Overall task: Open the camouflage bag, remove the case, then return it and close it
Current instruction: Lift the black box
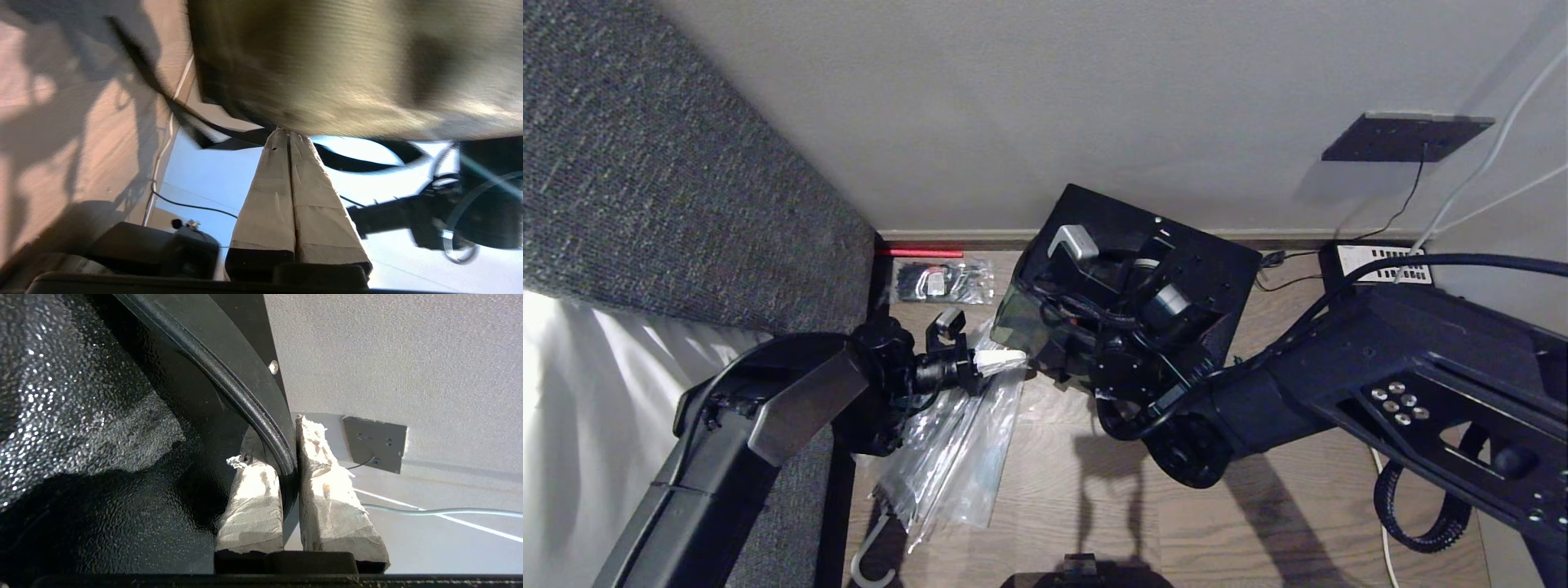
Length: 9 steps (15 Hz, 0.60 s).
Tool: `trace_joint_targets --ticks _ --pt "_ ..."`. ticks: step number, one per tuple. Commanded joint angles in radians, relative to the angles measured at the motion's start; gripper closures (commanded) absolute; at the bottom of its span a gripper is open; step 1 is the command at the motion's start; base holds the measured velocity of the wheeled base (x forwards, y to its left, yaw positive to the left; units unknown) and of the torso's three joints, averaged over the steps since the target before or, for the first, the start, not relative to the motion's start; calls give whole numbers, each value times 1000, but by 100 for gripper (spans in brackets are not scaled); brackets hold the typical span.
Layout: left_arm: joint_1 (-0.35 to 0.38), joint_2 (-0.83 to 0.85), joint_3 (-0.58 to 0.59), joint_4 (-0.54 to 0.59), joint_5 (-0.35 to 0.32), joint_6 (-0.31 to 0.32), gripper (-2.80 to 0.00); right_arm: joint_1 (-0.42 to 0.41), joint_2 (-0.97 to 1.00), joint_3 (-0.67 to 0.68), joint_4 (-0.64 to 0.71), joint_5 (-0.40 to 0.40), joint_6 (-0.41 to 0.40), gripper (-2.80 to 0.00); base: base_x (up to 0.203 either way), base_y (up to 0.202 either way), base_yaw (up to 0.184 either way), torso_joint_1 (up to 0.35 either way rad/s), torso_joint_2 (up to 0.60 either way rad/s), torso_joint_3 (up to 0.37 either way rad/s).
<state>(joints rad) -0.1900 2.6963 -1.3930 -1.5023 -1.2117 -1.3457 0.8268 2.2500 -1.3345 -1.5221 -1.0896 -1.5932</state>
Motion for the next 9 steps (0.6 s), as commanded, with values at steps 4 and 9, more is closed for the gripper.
trace_joint_targets --ticks 4,9 --pt "15 -269 152 -12 -13 6 0 0 -2 50 -8 -6 24 0 0 0 0 0 0 0" --pt "51 -317 181 -12 -14 52 0 0 -13 66 -8 -6 42 0 0 0 0 0 0 0"
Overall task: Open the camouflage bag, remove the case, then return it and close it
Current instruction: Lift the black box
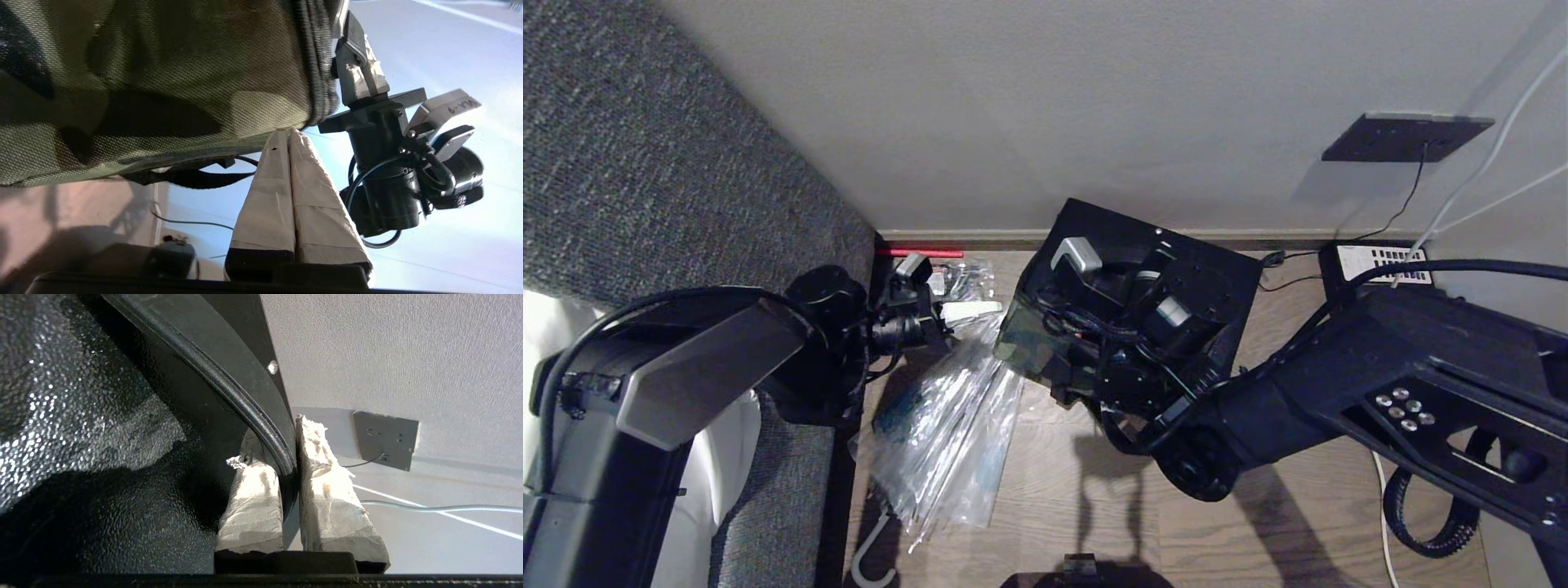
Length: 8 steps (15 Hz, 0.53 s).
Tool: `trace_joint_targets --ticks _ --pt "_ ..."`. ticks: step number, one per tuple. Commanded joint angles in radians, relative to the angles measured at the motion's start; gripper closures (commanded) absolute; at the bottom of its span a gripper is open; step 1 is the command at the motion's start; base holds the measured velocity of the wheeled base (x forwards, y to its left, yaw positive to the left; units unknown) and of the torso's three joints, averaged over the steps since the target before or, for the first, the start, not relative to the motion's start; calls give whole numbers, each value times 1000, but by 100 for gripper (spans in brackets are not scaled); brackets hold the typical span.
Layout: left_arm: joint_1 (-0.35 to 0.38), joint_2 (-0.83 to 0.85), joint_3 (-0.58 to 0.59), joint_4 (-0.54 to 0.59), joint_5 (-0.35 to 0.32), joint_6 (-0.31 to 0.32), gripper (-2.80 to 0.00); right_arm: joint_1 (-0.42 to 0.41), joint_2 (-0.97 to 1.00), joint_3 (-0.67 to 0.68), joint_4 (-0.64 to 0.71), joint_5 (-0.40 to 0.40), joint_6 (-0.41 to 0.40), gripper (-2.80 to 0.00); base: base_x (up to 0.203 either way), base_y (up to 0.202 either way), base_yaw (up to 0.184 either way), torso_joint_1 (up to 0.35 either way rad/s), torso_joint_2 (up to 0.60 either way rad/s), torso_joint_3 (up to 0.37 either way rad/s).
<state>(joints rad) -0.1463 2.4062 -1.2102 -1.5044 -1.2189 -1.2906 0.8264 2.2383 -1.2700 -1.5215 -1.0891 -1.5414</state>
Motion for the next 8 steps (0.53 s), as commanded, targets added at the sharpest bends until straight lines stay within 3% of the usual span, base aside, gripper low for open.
trace_joint_targets --ticks 1,8 --pt "17 -30 -22 -10 -7 1 0 1 -7 9 -9 -6 -4 0 0 0 0 0 0 0" --pt "29 8 -127 -10 -52 5 0 16 -23 72 -9 -5 29 0 0 0 0 0 0 0"
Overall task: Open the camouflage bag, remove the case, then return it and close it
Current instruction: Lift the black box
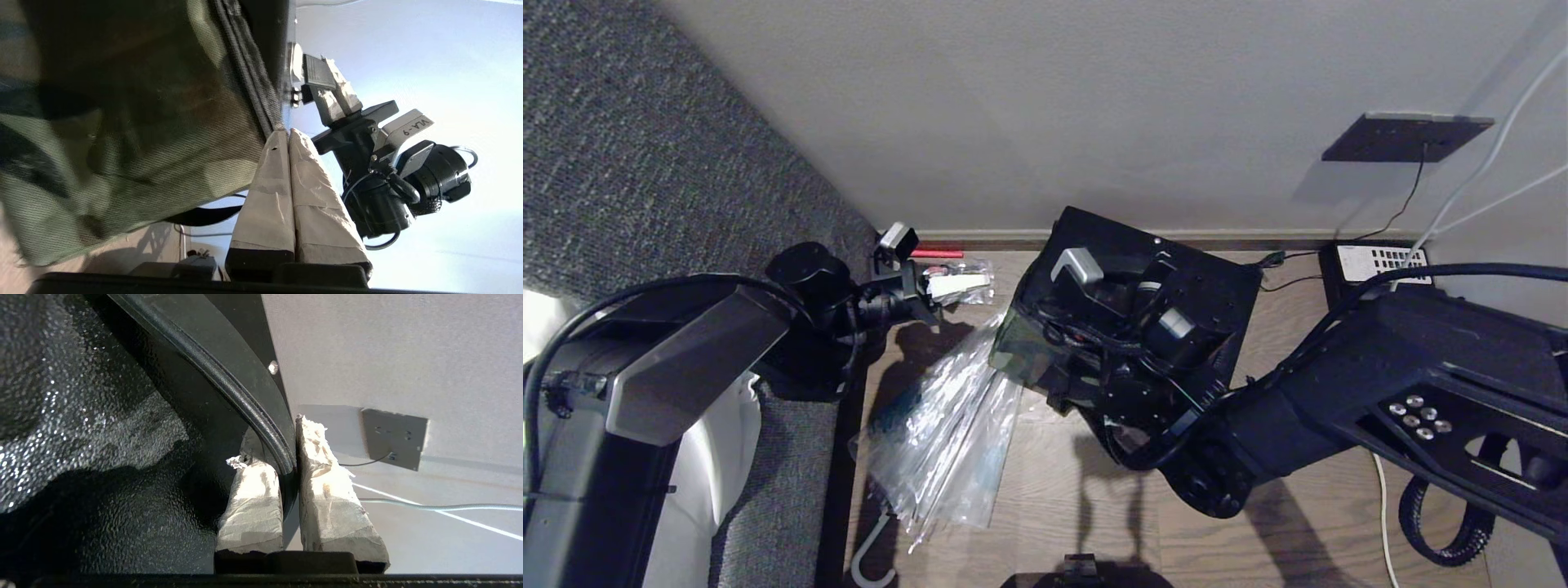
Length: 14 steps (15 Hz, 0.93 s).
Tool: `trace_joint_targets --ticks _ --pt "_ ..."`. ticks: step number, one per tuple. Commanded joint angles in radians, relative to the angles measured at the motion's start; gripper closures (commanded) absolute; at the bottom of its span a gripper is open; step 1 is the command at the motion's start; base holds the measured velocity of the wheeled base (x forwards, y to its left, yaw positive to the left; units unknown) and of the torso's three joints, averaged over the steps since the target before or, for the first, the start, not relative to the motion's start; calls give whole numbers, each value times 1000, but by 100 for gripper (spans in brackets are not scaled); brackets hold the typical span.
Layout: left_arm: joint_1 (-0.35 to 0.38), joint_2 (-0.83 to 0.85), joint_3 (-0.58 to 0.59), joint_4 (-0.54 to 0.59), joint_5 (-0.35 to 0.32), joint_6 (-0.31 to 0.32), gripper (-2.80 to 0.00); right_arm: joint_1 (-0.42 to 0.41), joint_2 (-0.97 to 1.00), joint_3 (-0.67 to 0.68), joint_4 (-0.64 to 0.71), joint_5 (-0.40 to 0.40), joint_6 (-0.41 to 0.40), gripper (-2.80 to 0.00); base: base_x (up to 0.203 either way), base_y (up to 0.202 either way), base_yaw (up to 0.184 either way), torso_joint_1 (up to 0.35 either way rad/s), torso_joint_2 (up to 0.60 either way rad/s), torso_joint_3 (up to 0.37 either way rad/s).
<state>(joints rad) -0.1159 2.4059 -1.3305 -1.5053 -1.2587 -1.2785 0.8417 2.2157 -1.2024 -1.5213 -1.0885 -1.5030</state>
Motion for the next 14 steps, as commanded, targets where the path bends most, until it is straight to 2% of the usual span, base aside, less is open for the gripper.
trace_joint_targets --ticks 1,3,7,9,14 --pt "-4 21 -13 -9 -39 -7 0 0 1 9 -9 -5 -6 0 0 0 0 0 0 0" --pt "-13 35 -26 -9 -131 -6 0 0 4 10 -9 -6 -4 0 0 0 0 0 0 0" --pt "-25 53 -53 -9 -192 29 0 -1 8 18 -9 -7 15 0 0 0 0 0 0 0" --pt "-31 64 -54 -9 -271 51 0 -3 10 29 -9 -7 19 0 0 0 0 0 0 0" --pt "-36 71 -106 -9 -271 88 0 -4 7 26 -9 -7 29 0 0 0 0 0 0 0"
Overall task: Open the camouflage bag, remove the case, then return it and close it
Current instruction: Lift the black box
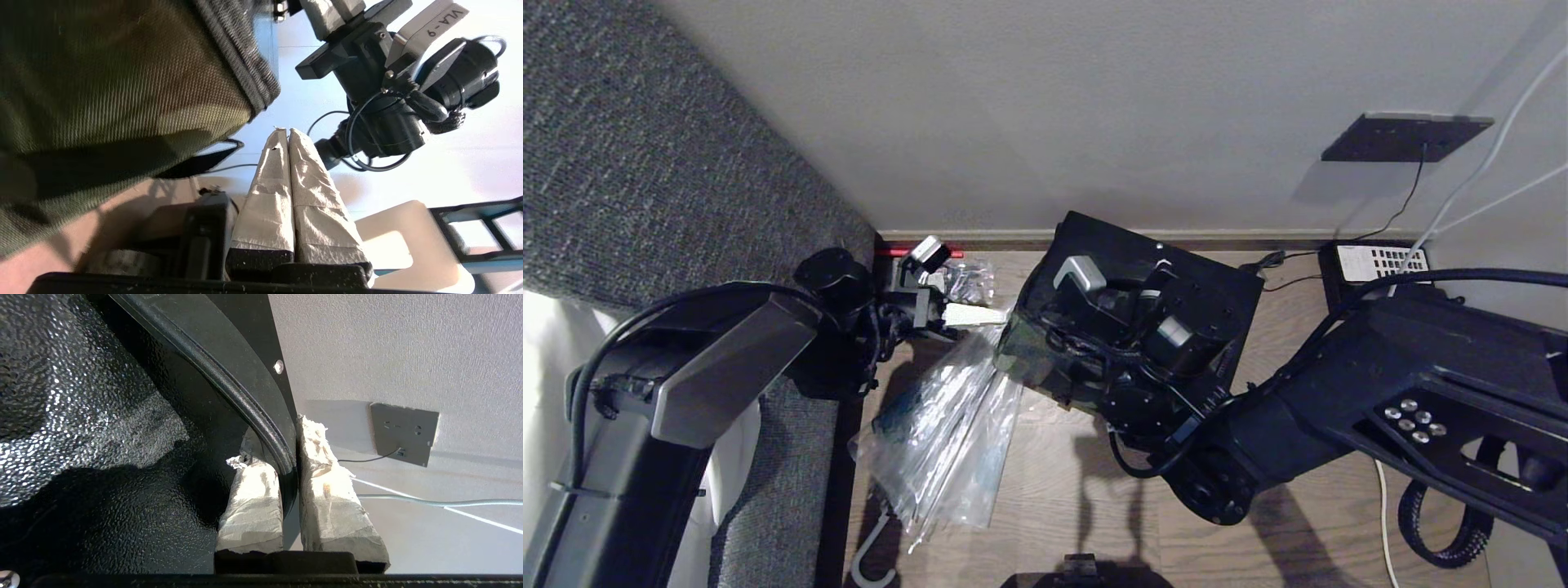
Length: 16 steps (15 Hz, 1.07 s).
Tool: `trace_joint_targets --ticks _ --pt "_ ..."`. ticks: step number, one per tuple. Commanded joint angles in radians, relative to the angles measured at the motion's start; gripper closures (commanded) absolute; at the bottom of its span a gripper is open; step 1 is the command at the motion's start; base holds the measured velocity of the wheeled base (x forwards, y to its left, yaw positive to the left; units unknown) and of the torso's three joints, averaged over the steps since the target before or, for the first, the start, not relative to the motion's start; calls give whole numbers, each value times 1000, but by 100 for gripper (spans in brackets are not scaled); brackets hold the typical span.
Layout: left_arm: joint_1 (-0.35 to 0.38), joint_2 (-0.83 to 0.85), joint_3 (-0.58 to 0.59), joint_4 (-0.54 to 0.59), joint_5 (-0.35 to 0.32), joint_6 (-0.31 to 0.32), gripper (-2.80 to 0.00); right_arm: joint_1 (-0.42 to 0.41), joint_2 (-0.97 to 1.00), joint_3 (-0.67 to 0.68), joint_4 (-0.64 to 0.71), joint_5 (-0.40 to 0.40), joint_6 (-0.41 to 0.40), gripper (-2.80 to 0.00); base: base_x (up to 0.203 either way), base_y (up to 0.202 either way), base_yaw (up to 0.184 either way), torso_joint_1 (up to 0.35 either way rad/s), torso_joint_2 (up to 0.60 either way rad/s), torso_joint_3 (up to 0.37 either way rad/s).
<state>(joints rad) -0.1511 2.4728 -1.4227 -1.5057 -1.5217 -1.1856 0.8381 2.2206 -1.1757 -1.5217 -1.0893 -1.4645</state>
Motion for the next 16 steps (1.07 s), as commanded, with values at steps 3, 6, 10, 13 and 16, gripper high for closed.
trace_joint_targets --ticks 3,6,10,13,16 --pt "5 1 -16 -8 -8 4 0 -2 -4 24 -8 -6 18 0 0 0 0 0 0 0" --pt "37 10 -24 -8 -8 5 0 -1 -32 90 -8 -4 44 0 0 0 0 0 0 0" --pt "15 31 -68 -8 -8 5 0 -1 -38 82 -8 -6 56 0 0 0 0 0 0 0" --pt "-6 44 -68 -8 -8 6 0 -1 -33 79 -8 -6 56 0 0 0 0 0 0 0" --pt "-33 72 -83 -8 -8 7 0 -2 -35 81 -8 -6 58 0 0 0 0 0 0 0"
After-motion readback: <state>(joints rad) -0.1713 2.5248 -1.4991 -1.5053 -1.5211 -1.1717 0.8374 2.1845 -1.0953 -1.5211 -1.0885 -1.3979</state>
